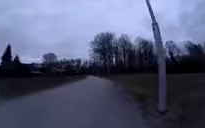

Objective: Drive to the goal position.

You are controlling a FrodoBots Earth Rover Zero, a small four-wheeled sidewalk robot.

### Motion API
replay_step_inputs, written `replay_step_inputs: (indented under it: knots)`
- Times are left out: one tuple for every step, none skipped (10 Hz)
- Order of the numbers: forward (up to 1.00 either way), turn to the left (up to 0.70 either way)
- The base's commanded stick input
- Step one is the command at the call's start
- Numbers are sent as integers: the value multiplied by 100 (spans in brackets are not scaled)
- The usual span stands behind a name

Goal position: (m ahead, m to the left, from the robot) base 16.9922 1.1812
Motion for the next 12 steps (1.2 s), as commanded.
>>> replay_step_inputs:
  knots:
    - [70,0]
    - [70,0]
    - [70,0]
    - [70,0]
    - [70,0]
    - [70,0]
    - [70,0]
    - [70,0]
    - [70,0]
    - [70,0]
    - [70,0]
    - [70,0]
